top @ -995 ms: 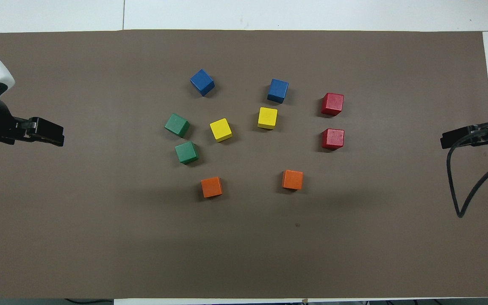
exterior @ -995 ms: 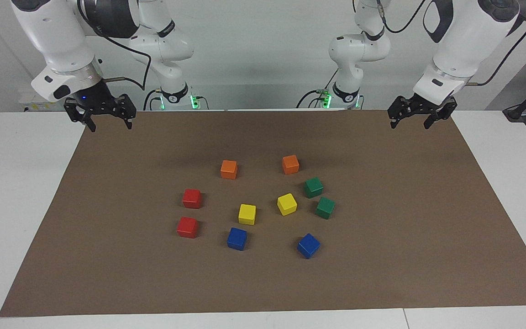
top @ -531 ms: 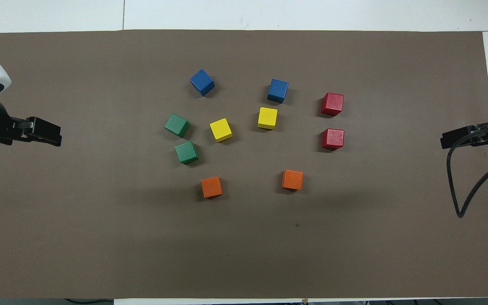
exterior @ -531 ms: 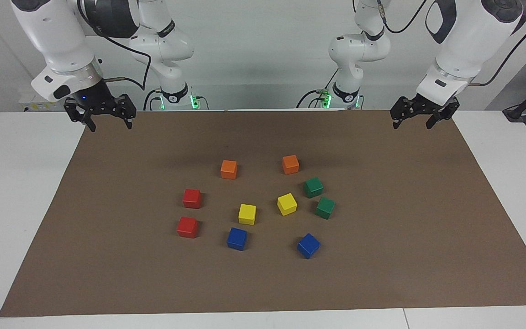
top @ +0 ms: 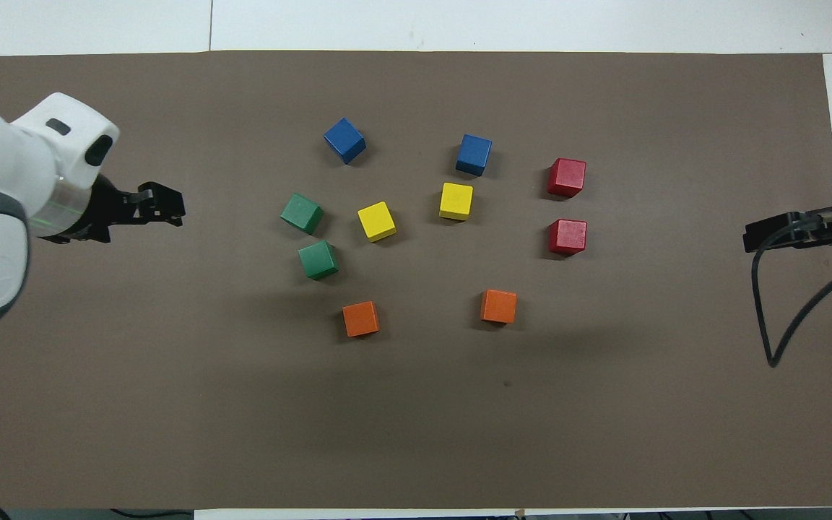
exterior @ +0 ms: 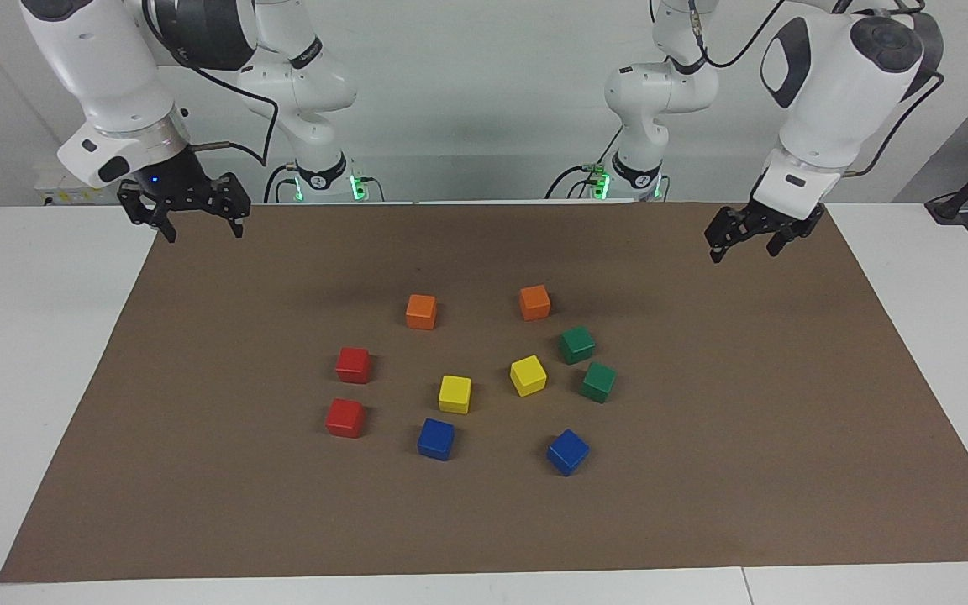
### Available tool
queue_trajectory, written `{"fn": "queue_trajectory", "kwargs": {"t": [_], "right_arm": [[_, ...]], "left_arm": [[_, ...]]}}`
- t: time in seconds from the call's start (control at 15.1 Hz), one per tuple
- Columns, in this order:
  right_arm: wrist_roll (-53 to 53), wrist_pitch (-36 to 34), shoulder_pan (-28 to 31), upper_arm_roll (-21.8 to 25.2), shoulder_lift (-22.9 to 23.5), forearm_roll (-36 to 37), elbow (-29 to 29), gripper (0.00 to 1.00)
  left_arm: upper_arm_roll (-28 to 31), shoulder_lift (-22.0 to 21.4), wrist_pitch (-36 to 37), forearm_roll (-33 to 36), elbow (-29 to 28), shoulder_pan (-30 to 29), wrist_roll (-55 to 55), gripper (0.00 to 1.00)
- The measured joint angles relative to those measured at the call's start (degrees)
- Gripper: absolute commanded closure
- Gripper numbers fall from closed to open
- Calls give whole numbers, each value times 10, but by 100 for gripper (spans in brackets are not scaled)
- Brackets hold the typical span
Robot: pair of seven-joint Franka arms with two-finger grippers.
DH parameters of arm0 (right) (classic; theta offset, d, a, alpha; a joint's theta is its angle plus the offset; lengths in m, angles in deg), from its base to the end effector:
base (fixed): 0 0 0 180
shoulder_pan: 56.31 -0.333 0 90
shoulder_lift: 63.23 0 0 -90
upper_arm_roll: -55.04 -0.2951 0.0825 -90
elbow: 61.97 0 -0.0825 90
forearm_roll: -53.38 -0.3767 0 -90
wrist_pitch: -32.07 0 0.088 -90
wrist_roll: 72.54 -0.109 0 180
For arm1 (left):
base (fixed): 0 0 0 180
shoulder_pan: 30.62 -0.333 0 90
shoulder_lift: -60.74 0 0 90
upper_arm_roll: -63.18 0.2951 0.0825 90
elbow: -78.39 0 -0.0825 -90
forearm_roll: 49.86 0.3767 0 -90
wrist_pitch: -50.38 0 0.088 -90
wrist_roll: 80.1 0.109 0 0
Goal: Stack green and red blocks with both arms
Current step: 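Move the left gripper toward the green blocks while the right gripper advances, then grasp a green block with the left gripper while the right gripper grasps red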
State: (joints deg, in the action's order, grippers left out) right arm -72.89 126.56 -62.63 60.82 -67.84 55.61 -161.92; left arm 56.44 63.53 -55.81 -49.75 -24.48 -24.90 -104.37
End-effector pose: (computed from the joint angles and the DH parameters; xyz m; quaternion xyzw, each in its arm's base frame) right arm 0.5278 -0.0007 0.5704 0.9998 0.0035 -0.0075 0.0154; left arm 0.5575 -0.1220 0.4935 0.9947 0.1027 0.0039 0.0033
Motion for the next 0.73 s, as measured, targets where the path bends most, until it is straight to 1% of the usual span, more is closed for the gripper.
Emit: {"fn": "queue_trajectory", "kwargs": {"t": [0.13, 0.33, 0.4, 0.46, 0.6, 0.73], "right_arm": [[-85, 35, -28, -2, 1, 0, -20, 0], [-204, 111, -71, -5, 9, -4, -74, 0], [-253, 151, -85, -6, 31, -6, -96, 0], [-277, 186, -91, -6, 51, -9, -102, 0], [-312, 237, -102, -7, 92, -21, -105, 0], [-329, 273, -111, -7, 127, -33, -105, 0]], "left_arm": [[-2, 34, -52, 0, -8, 43, -102, 0], [-3, 62, -117, 0, -38, 90, -153, 0], [-3, 73, -138, 0, -52, 102, -159, 0], [-2, 81, -156, 0, -59, 108, -161, 0], [-2, 98, -189, 0, -73, 116, -171, 0], [-2, 116, -225, 0, -86, 126, -185, 0]]}}
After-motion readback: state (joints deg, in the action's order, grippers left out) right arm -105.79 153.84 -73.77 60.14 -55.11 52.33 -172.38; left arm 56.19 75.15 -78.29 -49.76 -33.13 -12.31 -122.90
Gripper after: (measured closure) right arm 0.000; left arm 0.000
